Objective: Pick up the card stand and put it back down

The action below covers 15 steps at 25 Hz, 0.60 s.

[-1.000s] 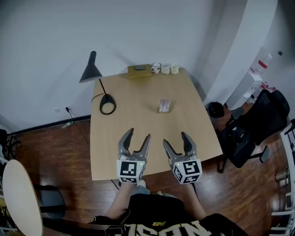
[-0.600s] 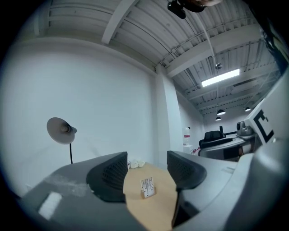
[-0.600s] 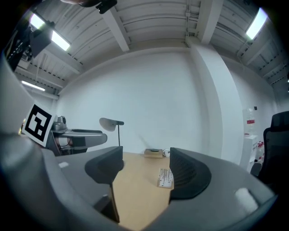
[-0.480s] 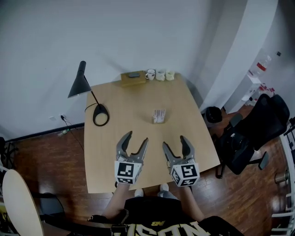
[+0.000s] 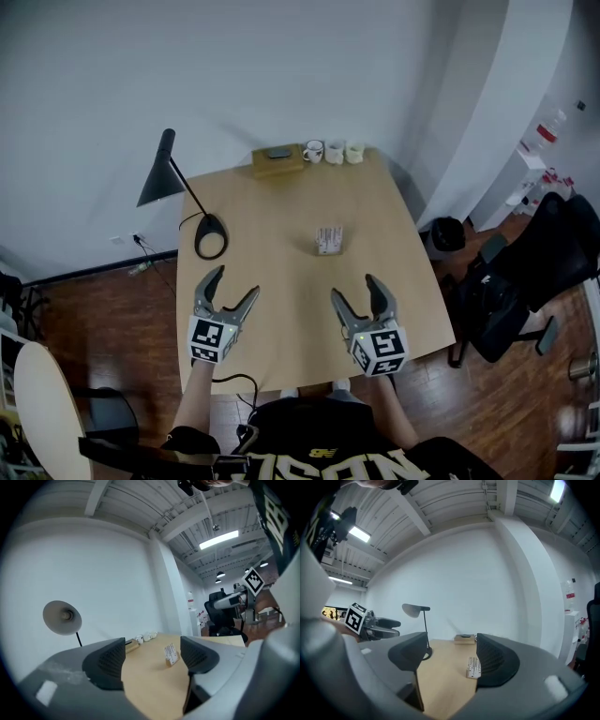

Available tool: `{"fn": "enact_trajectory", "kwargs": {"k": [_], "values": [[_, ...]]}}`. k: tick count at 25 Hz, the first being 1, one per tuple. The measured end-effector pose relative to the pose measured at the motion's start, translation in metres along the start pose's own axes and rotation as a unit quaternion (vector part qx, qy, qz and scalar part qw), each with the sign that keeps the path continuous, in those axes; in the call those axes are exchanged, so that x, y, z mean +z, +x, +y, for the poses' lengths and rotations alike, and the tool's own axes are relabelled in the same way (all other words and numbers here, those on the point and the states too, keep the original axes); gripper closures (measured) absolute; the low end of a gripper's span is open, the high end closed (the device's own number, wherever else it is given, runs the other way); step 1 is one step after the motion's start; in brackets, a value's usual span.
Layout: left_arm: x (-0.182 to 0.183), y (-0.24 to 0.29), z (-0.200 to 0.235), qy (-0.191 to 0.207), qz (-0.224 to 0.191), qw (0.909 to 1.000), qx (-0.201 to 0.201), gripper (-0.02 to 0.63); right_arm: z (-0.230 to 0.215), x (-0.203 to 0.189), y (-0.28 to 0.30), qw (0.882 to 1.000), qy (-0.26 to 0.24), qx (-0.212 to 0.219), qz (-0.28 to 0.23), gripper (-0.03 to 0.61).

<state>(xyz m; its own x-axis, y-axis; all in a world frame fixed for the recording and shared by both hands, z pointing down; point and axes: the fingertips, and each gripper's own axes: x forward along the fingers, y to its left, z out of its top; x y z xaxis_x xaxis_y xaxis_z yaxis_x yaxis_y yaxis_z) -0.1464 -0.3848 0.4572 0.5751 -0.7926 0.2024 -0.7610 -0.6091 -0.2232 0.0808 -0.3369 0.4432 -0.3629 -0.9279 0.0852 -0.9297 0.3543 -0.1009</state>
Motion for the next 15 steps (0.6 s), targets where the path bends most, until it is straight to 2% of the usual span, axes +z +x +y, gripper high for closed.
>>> {"fn": "enact_trajectory", "kwargs": {"k": [5, 7, 10, 12, 13, 15], "values": [[-0.008, -0.036, 0.062, 0.027, 0.030, 0.9991, -0.013, 0.196, 0.002, 0.001, 0.008, 1.000, 0.003, 0.013, 0.000, 0.252], [-0.007, -0.045, 0.080, 0.018, 0.034, 0.9988, -0.029, 0.164, 0.001, 0.002, 0.011, 1.000, 0.003, 0.016, 0.000, 0.252], [-0.002, -0.055, 0.097, -0.009, 0.030, 0.9972, -0.068, 0.094, 0.000, 0.001, 0.013, 1.000, 0.007, 0.021, -0.003, 0.252], [-0.003, -0.057, 0.102, 0.010, 0.043, 0.9935, -0.105, 0.046, -0.001, -0.001, 0.013, 1.000, 0.012, 0.019, -0.003, 0.252], [-0.007, -0.057, 0.102, 0.028, 0.056, 0.9897, -0.128, 0.001, -0.003, -0.002, 0.014, 1.000, 0.016, 0.016, -0.002, 0.252], [-0.020, -0.052, 0.105, 0.046, 0.088, 0.9806, -0.169, -0.002, -0.009, -0.008, 0.015, 1.000, 0.025, 0.008, 0.002, 0.252]]}}
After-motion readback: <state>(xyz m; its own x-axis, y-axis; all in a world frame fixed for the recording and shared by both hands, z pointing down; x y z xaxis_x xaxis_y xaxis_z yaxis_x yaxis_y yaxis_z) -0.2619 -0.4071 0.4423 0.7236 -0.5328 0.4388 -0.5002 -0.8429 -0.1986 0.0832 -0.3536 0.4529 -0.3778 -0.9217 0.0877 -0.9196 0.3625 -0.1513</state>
